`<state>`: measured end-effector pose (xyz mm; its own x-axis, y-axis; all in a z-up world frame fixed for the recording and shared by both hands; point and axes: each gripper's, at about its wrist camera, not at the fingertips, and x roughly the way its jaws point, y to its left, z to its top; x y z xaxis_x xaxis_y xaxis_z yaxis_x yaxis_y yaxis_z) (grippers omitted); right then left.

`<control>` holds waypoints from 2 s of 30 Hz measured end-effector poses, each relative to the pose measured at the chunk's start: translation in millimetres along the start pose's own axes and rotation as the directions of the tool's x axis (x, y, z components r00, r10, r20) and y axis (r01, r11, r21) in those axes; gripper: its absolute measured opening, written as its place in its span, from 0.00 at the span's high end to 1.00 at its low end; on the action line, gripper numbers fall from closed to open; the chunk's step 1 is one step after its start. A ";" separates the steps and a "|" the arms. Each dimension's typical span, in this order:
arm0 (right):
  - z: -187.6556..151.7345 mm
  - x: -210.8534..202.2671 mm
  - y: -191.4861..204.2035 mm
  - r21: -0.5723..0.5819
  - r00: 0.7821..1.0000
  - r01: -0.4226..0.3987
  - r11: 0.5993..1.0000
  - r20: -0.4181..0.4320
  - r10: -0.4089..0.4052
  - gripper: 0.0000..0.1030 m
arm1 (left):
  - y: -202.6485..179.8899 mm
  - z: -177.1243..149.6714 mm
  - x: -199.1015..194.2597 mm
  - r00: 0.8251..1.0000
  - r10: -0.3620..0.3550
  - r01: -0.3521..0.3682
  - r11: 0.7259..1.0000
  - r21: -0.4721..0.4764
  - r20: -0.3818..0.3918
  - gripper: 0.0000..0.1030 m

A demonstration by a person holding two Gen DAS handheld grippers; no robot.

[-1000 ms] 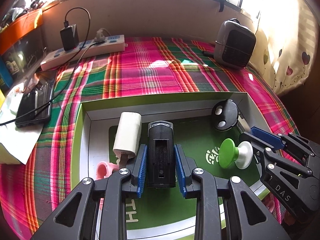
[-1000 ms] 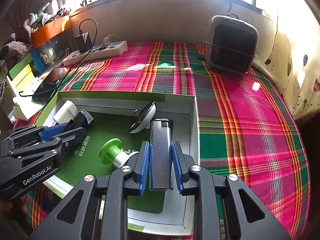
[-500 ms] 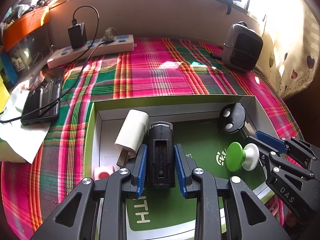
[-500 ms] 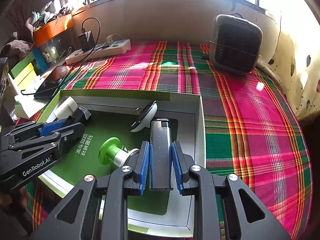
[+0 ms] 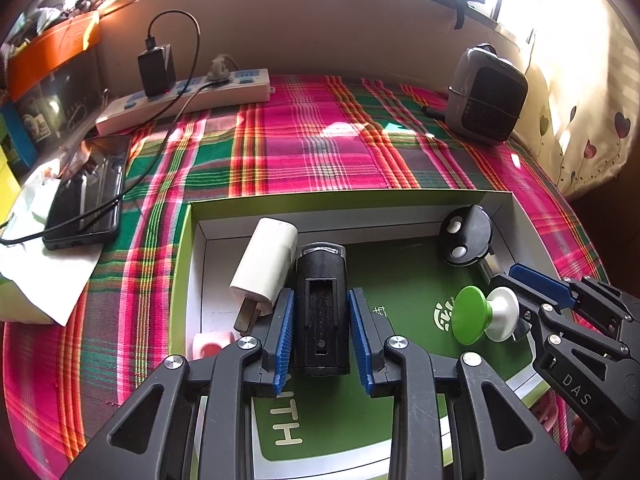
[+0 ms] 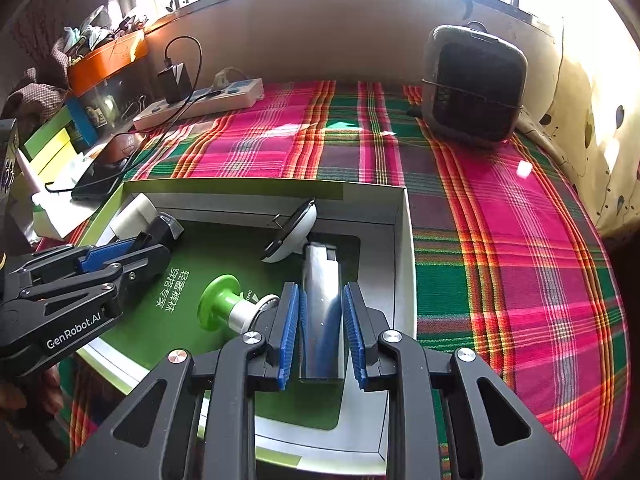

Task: Organize rigid objects
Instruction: 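Lower and release the flashlight with the left gripper while the right releases the lighter in the box, then withdraw both open grippers from the box toward the jar and white roll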

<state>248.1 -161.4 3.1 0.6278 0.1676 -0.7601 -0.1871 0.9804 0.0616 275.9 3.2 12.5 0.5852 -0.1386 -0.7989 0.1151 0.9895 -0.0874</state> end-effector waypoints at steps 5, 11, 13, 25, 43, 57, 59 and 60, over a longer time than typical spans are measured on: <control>-0.1 -0.1 0.6 0.004 1.000 0.000 1.000 -0.001 0.000 0.76 | 0.2 0.0 -1.5 1.000 -0.009 0.009 1.000 -0.004 0.003 0.72; -0.2 -1.7 -0.6 0.012 1.000 0.002 1.000 0.006 -0.002 0.76 | -2.1 0.7 -5.6 1.000 -0.016 0.016 1.000 -0.004 0.011 0.68; -0.5 -2.5 -1.1 0.014 1.000 0.004 1.000 0.007 -0.004 0.76 | -2.1 1.2 -7.7 1.000 -0.019 0.019 1.000 -0.007 0.013 0.67; -4.2 -12.8 -6.4 0.047 1.000 0.011 0.999 0.019 -0.012 0.73 | -4.9 -5.2 -22.2 0.998 -0.049 0.049 0.999 0.001 0.025 0.65; -27.3 -54.9 -3.4 0.071 0.998 -0.002 0.998 0.060 -0.003 0.66 | 0.6 -33.6 -71.2 0.993 -0.085 0.087 0.996 -0.013 0.085 0.65; -65.5 -83.4 19.5 0.079 0.990 -0.138 0.987 0.047 0.135 0.66 | 16.2 -80.9 -105.5 0.986 -0.117 0.125 0.990 -0.059 0.116 0.65; -69.2 -83.7 25.0 0.076 0.988 -0.151 0.986 0.039 0.149 0.66 | 19.3 -87.0 -108.6 0.986 -0.121 0.129 0.989 -0.066 0.116 0.65; -70.8 -83.1 27.7 0.077 0.988 -0.155 0.985 0.033 0.153 0.66 | 20.9 -89.9 -109.9 0.985 -0.125 0.133 0.989 -0.068 0.117 0.65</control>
<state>137.3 -155.5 22.1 0.6165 0.3190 -0.7198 -0.2233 0.9476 0.2286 141.8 42.8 45.0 0.6561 -0.2650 -0.7067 0.1375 0.9626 -0.2333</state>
